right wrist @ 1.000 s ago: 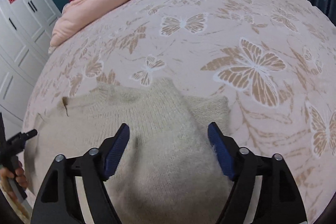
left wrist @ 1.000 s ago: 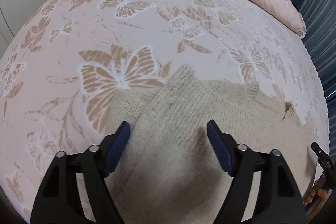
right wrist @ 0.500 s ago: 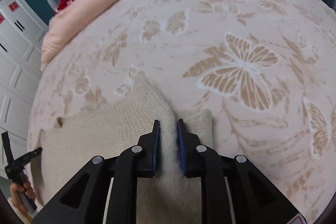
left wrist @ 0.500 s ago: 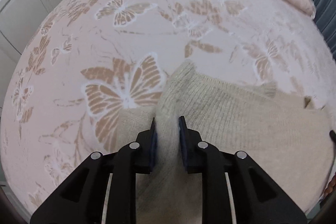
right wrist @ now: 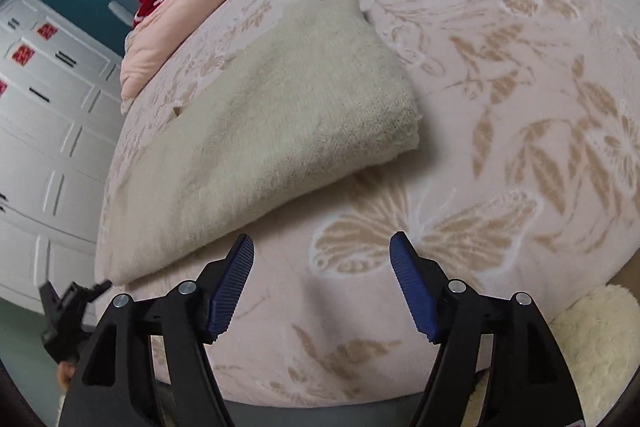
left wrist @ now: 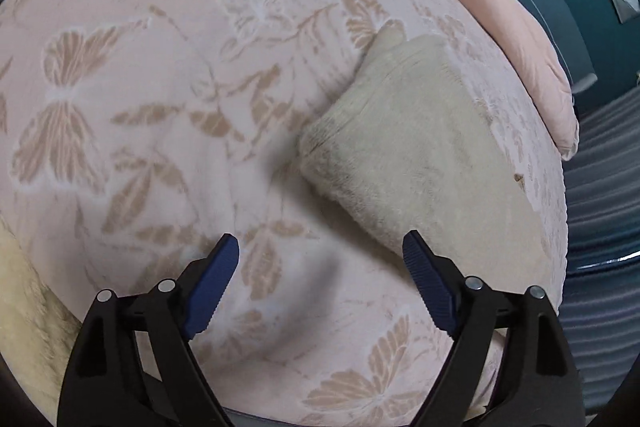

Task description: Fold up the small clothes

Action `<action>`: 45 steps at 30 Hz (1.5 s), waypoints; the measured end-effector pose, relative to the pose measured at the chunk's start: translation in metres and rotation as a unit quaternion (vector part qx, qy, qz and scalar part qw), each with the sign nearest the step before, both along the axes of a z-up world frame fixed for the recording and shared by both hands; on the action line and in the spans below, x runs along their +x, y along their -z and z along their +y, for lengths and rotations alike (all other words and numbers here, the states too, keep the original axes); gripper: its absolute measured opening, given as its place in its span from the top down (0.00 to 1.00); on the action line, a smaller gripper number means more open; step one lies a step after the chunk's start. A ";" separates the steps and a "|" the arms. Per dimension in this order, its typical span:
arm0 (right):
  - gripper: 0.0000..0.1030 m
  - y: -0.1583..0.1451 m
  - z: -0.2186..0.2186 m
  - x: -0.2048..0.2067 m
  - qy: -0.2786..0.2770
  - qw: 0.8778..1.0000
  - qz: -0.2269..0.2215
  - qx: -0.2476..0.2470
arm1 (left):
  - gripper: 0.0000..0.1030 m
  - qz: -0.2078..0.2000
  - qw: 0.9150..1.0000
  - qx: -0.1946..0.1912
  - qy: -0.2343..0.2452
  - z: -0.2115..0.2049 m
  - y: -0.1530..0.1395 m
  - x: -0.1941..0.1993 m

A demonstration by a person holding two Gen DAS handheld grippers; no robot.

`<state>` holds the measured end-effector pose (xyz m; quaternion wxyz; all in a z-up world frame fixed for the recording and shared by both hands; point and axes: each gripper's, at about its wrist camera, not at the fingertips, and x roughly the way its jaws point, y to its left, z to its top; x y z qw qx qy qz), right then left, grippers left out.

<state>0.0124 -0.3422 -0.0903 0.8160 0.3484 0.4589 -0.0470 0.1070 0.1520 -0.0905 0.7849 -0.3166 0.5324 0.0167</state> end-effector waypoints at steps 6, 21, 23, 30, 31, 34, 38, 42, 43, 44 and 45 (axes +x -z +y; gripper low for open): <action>0.19 0.022 -0.032 0.043 0.099 0.989 -0.008 0.109 | 0.25 -0.024 0.999 -0.008 -0.027 -0.012 0.007 0.045; 0.82 -0.046 -0.006 -0.019 -0.020 0.996 -0.007 0.092 | 0.79 0.023 1.000 -0.001 0.020 0.037 -0.053 -0.039; 0.75 -0.021 0.005 -0.039 -0.053 0.997 0.056 0.019 | 0.75 0.056 0.997 0.023 0.039 0.037 -0.032 -0.057; 0.58 -0.053 -0.023 -0.083 0.053 0.992 0.045 -0.108 | 0.62 -0.037 0.974 0.216 0.051 0.019 -0.089 -0.061; 0.58 -0.065 -0.023 -0.076 0.050 0.992 0.027 -0.115 | 0.58 -0.066 0.970 0.226 0.065 0.008 -0.104 -0.053; 0.58 -0.084 -0.003 -0.032 -0.015 0.996 -0.031 -0.081 | 0.39 -0.120 0.960 0.227 0.115 -0.034 -0.124 -0.022; 0.58 -0.065 0.068 0.036 -0.139 0.988 -0.045 -0.055 | 0.35 -0.103 0.952 0.219 0.188 -0.099 -0.087 0.015; 0.80 -0.006 0.101 0.080 -0.177 0.982 0.017 -0.070 | 0.33 -0.024 0.951 0.228 0.208 -0.124 -0.018 0.032; 0.87 0.007 0.093 0.082 -0.162 0.985 0.022 -0.060 | 0.32 -0.012 0.950 0.230 0.213 -0.124 -0.008 0.031; 0.94 0.010 0.081 0.080 -0.139 0.990 0.020 -0.034 | 0.29 -0.029 0.947 0.237 0.213 -0.124 -0.009 0.028; 0.93 0.006 0.070 0.077 -0.115 0.993 0.023 -0.003 | 0.23 -0.037 0.945 0.245 0.213 -0.124 -0.012 0.025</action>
